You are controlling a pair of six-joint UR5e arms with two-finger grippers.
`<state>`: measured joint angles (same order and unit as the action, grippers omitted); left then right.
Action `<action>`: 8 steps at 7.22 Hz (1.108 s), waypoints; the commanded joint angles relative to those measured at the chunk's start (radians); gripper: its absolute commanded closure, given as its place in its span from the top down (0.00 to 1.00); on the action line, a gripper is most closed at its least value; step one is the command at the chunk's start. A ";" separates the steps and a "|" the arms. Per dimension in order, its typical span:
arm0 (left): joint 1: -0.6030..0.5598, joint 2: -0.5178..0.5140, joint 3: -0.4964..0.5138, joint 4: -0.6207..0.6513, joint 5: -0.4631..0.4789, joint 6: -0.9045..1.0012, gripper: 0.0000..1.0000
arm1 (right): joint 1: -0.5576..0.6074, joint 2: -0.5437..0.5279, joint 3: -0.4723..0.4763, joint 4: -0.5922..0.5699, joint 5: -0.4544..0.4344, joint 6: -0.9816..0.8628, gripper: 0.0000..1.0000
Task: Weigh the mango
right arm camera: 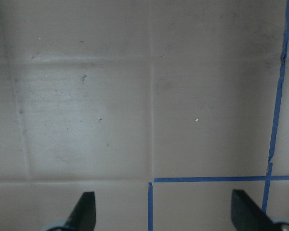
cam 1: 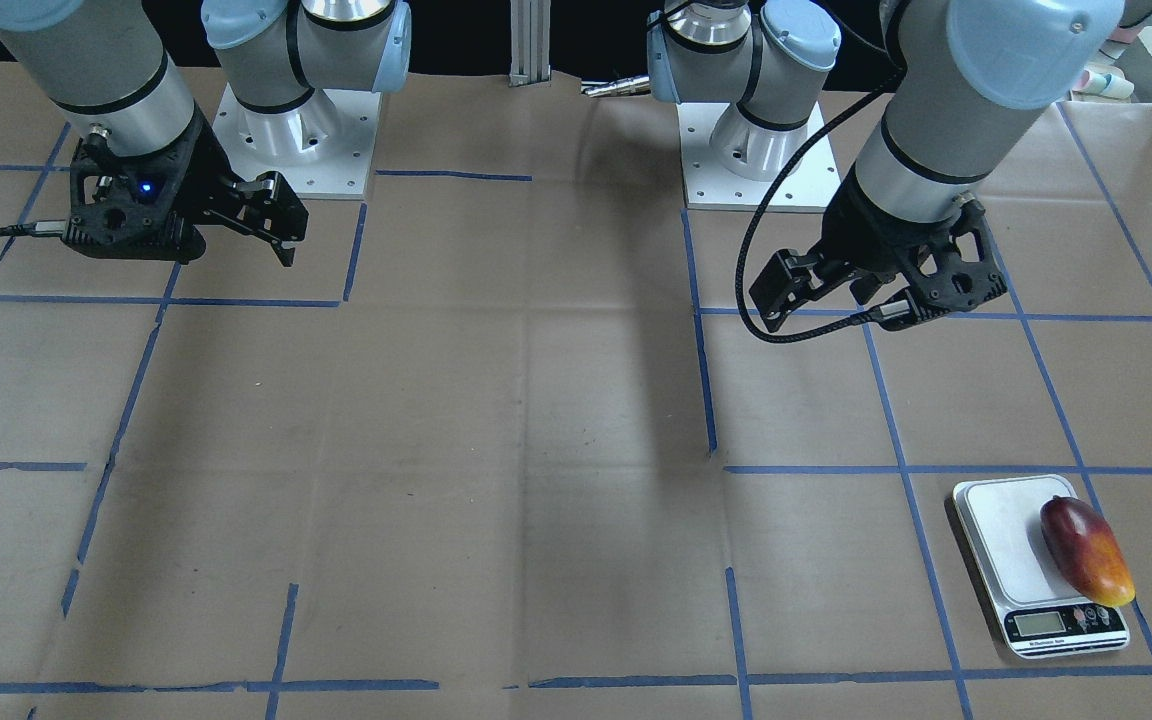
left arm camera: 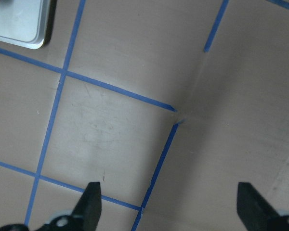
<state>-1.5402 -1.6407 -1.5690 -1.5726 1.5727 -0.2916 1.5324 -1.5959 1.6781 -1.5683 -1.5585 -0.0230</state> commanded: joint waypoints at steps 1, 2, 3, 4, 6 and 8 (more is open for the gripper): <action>-0.017 0.056 -0.049 0.000 0.000 0.019 1.00 | 0.000 0.001 0.000 0.001 0.000 0.000 1.00; -0.033 0.059 -0.043 0.000 0.004 0.064 1.00 | 0.000 -0.001 0.000 -0.001 0.000 0.000 1.00; -0.038 0.059 -0.043 0.003 0.004 0.069 1.00 | 0.000 -0.001 0.000 0.001 0.000 0.000 1.00; -0.038 0.061 -0.040 0.003 0.004 0.069 1.00 | 0.000 0.001 0.000 -0.001 0.000 0.000 1.00; -0.038 0.061 -0.036 0.003 0.006 0.071 1.00 | 0.000 0.001 0.000 -0.001 0.000 0.000 1.00; -0.037 0.061 -0.028 0.003 0.004 0.071 1.00 | 0.000 -0.001 0.000 -0.001 0.000 0.000 1.00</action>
